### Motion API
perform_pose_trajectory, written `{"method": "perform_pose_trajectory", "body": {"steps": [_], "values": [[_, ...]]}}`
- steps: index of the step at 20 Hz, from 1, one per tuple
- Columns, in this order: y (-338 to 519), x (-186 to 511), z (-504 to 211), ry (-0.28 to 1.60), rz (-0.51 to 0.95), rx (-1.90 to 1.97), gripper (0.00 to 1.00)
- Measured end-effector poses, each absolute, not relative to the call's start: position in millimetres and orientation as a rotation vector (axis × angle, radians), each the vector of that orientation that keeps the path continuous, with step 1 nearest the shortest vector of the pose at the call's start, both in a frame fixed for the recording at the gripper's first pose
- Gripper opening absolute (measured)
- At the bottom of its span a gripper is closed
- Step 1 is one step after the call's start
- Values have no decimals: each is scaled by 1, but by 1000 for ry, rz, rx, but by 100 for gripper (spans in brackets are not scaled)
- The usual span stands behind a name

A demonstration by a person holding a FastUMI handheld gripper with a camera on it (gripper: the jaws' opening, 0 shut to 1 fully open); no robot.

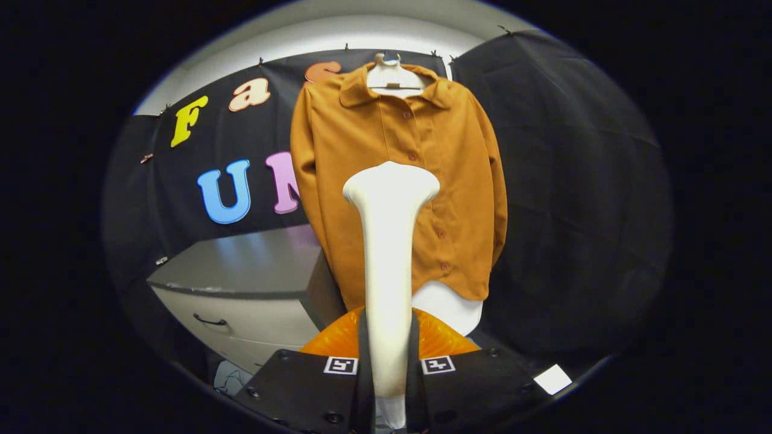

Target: Iron the clothes twice with a garment steamer, once on the left side and once on the right side.

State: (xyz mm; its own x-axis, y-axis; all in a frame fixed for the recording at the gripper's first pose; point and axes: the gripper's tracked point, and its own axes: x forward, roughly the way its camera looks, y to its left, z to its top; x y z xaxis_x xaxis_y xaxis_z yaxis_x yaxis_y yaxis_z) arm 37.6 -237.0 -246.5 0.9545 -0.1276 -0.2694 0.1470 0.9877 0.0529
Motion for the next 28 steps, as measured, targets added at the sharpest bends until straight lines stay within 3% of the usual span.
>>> {"method": "perform_pose_trajectory", "body": {"steps": [6, 17, 22, 28], "values": [[-236, 45, -137, 59, -114, 33, 23], [-265, 65, -10, -148, -127, 3, 23], [-303, 94, 0, -154, -162, -5, 23], [-347, 145, -46, -57, -168, 6, 23]]}}
